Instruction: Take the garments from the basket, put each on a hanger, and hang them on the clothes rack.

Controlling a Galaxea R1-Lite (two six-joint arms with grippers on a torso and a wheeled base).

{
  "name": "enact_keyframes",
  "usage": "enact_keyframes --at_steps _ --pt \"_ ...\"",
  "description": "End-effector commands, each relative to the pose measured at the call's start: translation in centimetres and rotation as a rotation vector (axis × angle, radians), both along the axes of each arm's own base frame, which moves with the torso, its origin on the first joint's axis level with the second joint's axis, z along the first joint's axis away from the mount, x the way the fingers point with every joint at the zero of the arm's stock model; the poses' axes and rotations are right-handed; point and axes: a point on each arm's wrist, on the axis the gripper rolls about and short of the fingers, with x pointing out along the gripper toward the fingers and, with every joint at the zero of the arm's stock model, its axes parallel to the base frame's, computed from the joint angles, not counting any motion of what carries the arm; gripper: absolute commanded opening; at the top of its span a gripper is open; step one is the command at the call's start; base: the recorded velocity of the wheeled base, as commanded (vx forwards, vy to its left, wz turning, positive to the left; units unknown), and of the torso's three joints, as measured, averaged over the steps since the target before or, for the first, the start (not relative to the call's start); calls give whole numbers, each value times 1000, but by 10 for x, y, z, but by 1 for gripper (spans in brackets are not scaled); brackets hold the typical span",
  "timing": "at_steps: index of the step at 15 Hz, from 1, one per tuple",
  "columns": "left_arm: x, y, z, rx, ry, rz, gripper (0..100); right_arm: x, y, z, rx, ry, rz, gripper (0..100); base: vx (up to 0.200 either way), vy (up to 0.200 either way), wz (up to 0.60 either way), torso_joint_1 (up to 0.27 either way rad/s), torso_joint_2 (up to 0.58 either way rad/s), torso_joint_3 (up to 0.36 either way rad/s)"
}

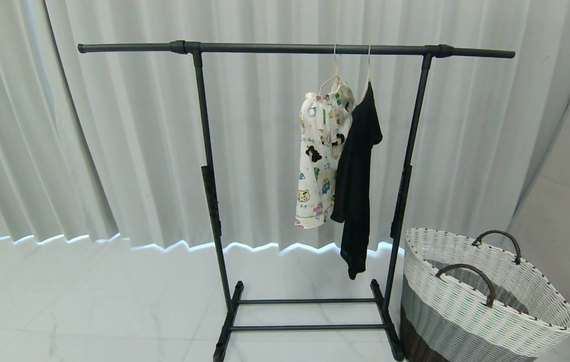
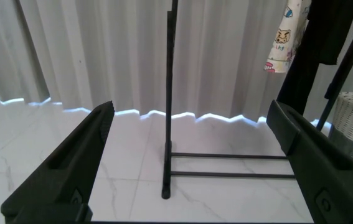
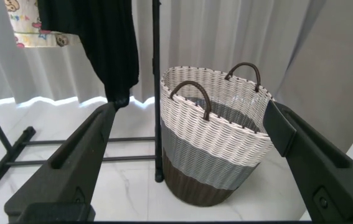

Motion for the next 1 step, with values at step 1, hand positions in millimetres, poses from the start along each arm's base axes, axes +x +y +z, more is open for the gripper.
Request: enact_keyframes --at_steps 1 --pt "0 0 0 0 -1 -1 100 0 0 0 -5 1 -1 100 0 0 0 0 0 0"
